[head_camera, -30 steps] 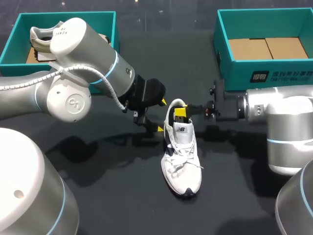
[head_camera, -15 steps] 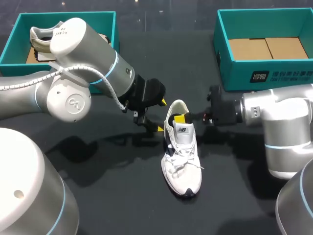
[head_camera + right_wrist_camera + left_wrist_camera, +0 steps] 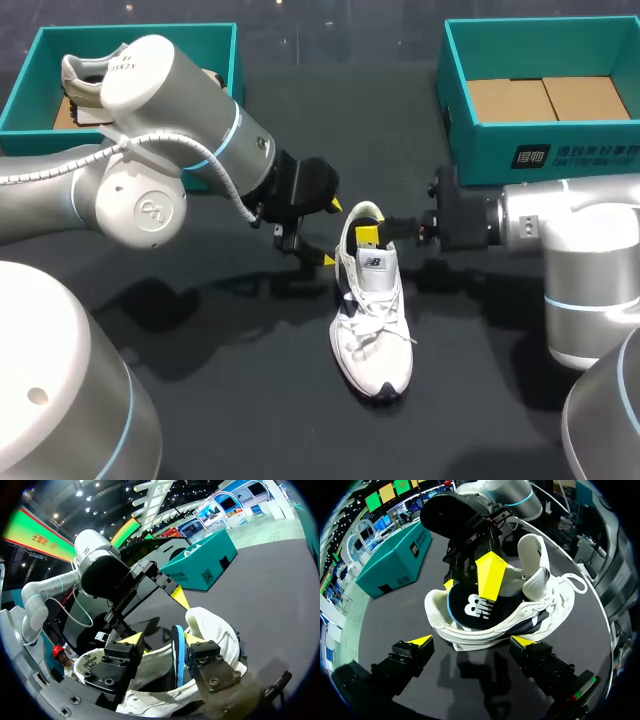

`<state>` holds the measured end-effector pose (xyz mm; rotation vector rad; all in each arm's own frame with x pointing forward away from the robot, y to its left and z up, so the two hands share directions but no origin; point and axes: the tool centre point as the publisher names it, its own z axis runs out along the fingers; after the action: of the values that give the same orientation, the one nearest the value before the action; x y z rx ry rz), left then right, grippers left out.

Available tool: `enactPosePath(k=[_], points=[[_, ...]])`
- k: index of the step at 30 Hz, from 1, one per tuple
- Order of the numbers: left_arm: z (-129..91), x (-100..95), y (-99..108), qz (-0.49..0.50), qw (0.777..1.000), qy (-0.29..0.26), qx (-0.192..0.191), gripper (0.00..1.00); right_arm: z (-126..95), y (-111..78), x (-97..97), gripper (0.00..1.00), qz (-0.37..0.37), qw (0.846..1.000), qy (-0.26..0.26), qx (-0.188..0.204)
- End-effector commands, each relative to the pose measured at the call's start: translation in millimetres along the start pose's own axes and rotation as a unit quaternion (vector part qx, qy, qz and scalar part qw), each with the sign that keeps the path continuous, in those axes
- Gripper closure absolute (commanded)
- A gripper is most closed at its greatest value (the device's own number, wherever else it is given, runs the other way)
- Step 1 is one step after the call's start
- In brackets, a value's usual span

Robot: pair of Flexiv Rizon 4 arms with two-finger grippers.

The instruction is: Take the shoe out of the shoebox, open the shoe tongue, remove and reinsert the insole, then place the shoe into the shoebox

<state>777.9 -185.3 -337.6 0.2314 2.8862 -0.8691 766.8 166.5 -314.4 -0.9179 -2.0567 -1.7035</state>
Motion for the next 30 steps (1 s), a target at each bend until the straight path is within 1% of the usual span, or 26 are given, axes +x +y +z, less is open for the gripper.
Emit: enactPosePath(k=[1, 6, 11, 18, 22, 27, 30], points=[[-18, 1.6, -1, 0.003, 1.000, -0.006, -0.006, 0.00, 0, 6.5, -2.4, 0.51, -0.003, 1.000, -0.004, -0.002], [-31, 0.5, -4, 0.011, 1.000, -0.011, -0.007, 0.00, -2, 15.4, -1.5, 0.50, -0.010, 1.000, -0.018, -0.005], [-39, -2.1, -5, 0.017, 1.000, -0.013, -0.009, 0.00, -5, 22.2, 2.1, 0.51, -0.017, 0.999, -0.033, -0.005], [-51, -6.1, -7, 0.025, 0.999, -0.019, -0.008, 0.00, -8, 30.4, 2.5, 0.51, -0.019, 0.998, -0.054, 0.011], [-56, -8.6, -7, 0.029, 0.999, -0.021, -0.007, 0.00, -13, 34.0, 2.0, 0.51, -0.019, 0.998, -0.064, 0.020], [-59, -10.7, -7, 0.032, 0.999, -0.023, -0.007, 0.00, -23, 36.2, -0.9, 0.51, -0.012, 0.997, -0.076, 0.017], [-61, -12.4, -8, 0.033, 0.999, -0.024, -0.008, 0.00, -25, 37.4, -0.8, 0.47, -0.009, 0.997, -0.080, 0.021]])
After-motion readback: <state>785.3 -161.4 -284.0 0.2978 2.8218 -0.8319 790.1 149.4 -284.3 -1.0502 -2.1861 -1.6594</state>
